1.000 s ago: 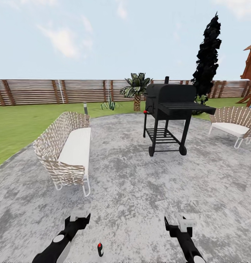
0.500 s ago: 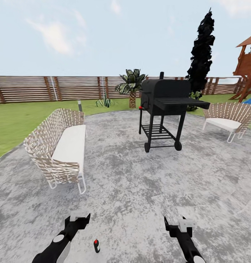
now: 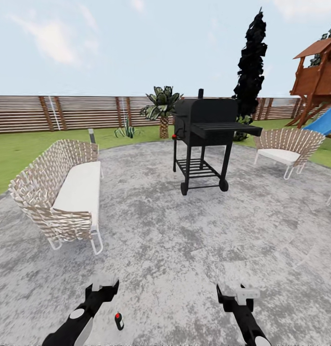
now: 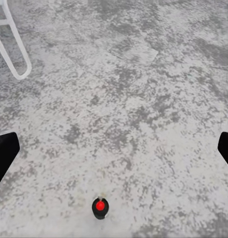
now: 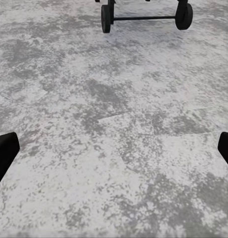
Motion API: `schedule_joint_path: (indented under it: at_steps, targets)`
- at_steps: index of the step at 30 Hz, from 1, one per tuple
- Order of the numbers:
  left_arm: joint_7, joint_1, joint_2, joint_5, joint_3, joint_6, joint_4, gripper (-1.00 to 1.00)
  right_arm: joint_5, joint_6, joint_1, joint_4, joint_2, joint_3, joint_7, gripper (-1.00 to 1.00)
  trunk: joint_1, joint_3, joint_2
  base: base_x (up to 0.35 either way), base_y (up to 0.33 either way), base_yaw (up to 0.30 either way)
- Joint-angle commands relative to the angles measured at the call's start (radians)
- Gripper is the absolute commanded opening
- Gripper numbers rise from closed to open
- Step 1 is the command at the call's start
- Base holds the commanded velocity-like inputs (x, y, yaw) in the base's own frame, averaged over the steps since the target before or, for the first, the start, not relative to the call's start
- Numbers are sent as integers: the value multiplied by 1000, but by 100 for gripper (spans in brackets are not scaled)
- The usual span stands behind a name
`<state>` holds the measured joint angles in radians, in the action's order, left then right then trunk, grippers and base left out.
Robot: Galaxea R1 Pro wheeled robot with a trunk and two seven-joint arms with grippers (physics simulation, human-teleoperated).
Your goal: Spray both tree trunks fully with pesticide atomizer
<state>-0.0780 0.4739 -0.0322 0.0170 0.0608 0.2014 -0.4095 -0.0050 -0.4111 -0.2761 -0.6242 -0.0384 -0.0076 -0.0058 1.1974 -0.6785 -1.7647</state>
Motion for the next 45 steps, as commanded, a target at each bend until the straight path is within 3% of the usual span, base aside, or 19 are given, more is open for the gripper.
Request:
schedule_joint_path:
  at_steps: [1,36,45]
  targets:
    - [0,0,0,0,0,0,0,100,0,0,0,0,0,0,0,100,4,-5,-7,0,0,-12]
    - [0,0,0,0,-1,1,0,100,0,-2,0,-7,4,2,0,100,138,-123,-252,0,0,-1]
    - [1,0,0,0,-1,3,0,100,0,-2,0,-6,4,2,1,100,173,-163,-315,0,0,0]
